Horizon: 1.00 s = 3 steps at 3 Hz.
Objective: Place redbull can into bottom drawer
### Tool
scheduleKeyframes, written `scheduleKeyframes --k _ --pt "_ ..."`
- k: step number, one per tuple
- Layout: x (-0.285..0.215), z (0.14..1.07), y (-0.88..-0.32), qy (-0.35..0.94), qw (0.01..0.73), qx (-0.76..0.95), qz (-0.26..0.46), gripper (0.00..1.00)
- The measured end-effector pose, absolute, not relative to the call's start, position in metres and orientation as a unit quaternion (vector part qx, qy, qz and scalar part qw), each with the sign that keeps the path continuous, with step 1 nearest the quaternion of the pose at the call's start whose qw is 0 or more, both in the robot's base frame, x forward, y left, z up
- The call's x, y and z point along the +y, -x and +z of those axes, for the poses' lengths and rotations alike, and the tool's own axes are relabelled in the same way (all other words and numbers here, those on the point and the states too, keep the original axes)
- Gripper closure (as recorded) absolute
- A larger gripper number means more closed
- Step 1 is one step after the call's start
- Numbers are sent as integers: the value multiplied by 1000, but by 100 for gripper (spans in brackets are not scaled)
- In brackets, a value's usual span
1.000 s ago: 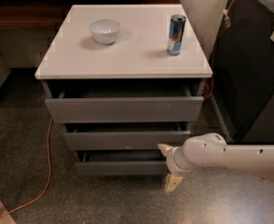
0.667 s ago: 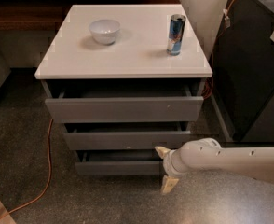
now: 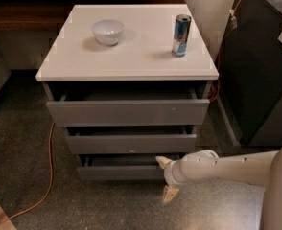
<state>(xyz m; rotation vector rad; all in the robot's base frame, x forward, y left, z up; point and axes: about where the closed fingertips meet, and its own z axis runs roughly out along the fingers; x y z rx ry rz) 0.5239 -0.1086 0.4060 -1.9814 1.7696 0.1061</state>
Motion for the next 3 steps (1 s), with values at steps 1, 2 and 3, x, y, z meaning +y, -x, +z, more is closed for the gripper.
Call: scheduleKeyframes --k 1,2,3 --pt "-117 363 -523 725 229 649 32 0" --pt "-117 363 -523 725 229 649 32 0" --pt "-114 342 -525 723 221 653 42 0"
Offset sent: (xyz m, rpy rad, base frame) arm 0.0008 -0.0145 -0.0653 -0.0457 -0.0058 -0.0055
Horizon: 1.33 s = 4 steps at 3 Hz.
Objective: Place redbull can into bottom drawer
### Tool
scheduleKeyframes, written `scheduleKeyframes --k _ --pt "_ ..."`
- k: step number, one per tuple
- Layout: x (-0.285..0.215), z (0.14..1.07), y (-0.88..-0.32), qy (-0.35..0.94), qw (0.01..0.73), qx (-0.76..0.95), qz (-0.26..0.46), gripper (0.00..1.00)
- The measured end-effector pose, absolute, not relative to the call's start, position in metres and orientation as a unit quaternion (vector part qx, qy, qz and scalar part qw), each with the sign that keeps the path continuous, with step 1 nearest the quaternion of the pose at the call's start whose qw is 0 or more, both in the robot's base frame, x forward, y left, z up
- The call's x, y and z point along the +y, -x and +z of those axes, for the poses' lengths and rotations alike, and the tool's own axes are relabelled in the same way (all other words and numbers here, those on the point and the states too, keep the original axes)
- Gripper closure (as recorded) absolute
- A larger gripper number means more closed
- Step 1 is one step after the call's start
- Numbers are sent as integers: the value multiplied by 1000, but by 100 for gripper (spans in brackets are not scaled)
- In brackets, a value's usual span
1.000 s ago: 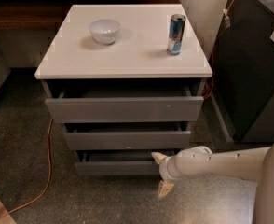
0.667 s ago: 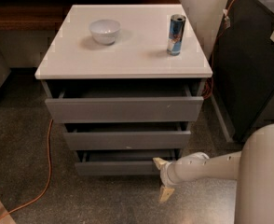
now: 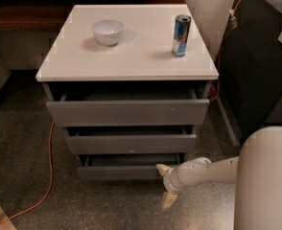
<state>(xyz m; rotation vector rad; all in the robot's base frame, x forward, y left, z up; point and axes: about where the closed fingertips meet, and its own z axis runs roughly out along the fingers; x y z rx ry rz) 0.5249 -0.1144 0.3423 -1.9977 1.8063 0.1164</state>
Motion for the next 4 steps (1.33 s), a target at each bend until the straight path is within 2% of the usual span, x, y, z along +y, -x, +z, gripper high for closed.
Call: scheduleKeyframes --k 2,4 --pt "-107 266 -538 723 204 658 56 0" --pt "-102 219 -576 707 265 653 57 0"
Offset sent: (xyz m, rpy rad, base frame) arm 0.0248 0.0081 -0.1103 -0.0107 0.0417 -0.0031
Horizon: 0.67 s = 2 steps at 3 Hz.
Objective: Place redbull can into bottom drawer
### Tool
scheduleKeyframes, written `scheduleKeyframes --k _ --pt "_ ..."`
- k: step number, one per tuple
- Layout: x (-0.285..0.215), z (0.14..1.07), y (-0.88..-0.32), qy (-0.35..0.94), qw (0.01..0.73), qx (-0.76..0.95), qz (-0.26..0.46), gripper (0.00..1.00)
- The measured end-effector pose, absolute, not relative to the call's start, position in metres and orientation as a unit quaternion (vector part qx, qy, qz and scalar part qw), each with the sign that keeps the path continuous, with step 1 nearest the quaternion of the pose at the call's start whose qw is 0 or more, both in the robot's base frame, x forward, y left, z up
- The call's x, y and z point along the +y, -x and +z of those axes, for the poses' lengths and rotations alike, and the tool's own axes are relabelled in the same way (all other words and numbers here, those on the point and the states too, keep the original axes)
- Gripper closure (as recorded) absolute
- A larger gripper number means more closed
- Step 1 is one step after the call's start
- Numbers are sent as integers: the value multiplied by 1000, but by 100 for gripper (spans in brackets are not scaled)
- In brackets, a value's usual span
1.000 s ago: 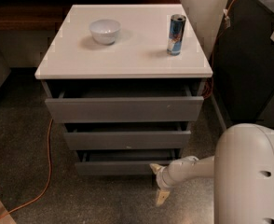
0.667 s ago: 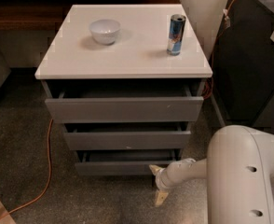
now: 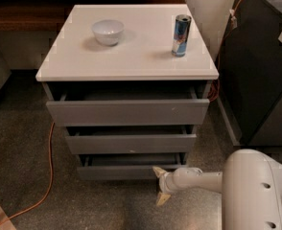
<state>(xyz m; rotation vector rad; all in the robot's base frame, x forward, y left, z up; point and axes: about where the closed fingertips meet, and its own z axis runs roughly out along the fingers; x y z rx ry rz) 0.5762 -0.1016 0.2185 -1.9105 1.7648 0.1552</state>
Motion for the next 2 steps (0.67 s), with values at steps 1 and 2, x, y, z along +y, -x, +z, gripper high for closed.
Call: scheduleKeyframes --k 1,2 --pt "-100 205 -601 700 290 650 49 0" --pt "-100 199 -622 699 299 648 45 0"
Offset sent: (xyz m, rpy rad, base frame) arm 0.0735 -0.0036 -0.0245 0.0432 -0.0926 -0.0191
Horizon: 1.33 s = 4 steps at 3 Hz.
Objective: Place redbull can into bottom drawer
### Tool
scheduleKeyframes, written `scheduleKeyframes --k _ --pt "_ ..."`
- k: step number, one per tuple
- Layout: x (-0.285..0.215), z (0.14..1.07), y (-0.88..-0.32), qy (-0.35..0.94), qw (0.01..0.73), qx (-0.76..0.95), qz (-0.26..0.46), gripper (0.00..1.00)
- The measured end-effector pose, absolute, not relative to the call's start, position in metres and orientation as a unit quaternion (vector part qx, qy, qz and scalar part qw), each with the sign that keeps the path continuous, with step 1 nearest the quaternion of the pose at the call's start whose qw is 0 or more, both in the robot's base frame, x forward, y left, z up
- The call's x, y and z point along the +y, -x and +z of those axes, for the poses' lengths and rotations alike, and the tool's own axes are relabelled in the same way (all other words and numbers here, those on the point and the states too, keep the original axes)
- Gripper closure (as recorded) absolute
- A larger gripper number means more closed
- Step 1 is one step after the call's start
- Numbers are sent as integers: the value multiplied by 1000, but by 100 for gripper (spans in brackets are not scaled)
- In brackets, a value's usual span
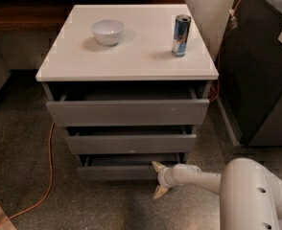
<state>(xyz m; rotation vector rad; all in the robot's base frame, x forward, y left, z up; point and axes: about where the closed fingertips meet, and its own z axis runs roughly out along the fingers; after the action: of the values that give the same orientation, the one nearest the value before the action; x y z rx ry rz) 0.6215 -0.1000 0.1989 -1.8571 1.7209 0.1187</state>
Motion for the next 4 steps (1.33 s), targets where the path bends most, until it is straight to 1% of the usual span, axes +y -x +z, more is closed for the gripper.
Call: scheduleKeyframes --k 2,3,4 --pt "-104 183 -660 695 285 659 38 0" --pt "-104 174 -669 691 274 667 43 15" --pt "-101 170 -663 683 277 674 55 46"
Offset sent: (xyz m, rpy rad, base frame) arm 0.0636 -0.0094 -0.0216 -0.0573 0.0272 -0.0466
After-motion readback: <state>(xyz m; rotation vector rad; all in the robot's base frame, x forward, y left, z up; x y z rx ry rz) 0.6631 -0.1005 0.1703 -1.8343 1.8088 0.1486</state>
